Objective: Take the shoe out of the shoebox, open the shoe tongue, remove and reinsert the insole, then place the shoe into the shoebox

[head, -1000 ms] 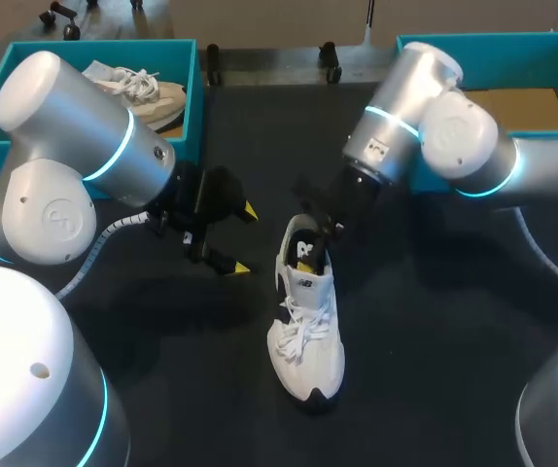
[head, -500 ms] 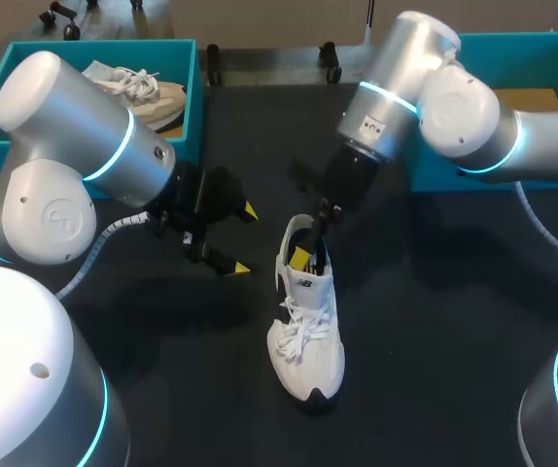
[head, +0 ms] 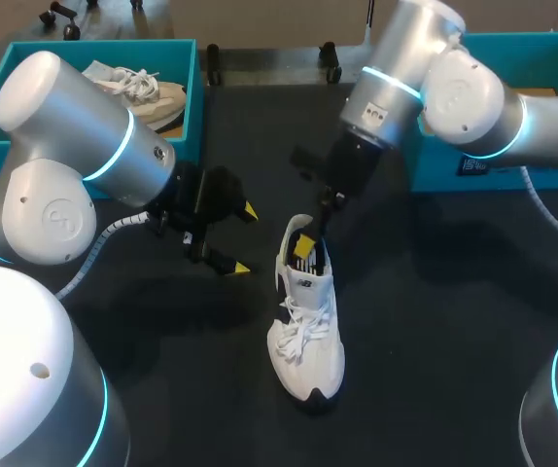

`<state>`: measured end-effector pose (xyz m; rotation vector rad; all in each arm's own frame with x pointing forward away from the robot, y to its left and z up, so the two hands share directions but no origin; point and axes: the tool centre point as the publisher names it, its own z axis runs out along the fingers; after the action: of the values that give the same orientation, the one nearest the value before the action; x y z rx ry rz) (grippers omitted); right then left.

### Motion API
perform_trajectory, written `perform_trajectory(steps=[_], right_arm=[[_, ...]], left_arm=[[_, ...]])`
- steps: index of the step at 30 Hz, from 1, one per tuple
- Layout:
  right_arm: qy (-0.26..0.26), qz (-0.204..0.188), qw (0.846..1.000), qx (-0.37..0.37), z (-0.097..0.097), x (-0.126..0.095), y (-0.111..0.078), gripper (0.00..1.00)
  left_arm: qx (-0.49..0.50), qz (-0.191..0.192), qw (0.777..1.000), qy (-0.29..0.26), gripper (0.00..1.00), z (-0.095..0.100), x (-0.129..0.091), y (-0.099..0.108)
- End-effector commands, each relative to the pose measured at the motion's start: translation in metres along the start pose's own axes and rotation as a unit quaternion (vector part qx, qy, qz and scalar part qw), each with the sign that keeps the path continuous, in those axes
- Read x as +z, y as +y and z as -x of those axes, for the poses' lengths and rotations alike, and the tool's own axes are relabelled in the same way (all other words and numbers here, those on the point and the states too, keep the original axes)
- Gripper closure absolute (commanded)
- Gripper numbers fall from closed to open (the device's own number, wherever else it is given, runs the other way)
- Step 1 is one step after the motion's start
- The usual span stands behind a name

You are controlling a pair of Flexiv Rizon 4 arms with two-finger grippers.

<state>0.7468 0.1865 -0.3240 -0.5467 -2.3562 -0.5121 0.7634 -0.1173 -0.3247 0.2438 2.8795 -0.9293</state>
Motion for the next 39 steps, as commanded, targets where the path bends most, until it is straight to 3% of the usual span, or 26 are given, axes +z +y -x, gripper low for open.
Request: perform_trajectory(steps=[1, 16, 19, 27, 39], right_arm=[[-0.003, -0.003, 1.0, -0.005, 0.0, 0.002, 0.008, 1.0], [0.002, -0.008, 1.0, -0.015, 0.007, 0.011, 0.013, 1.0], [-0.004, 0.007, 1.0, -0.014, 0.005, 0.008, 0.011, 0.86], [-0.014, 0.004, 1.0, -0.021, -0.004, 0.004, 0.02, 0.69], [-0.035, 0.001, 0.999, -0.037, -0.007, -0.012, 0.032, 0.62]], left_arm=[[0.001, 0.002, 1.0, -0.001, 0.0, -0.001, 0.0, -0.001], [0.001, 0.002, 1.0, -0.001, 0.0, -0.001, 0.0, -0.001], [0.001, 0.002, 1.0, -0.001, 0.0, -0.001, 0.0, -0.001], [0.001, 0.002, 1.0, -0.001, 0.0, -0.001, 0.0, -0.001], [0.001, 0.002, 1.0, -0.001, 0.0, -0.001, 0.0, -0.001]])
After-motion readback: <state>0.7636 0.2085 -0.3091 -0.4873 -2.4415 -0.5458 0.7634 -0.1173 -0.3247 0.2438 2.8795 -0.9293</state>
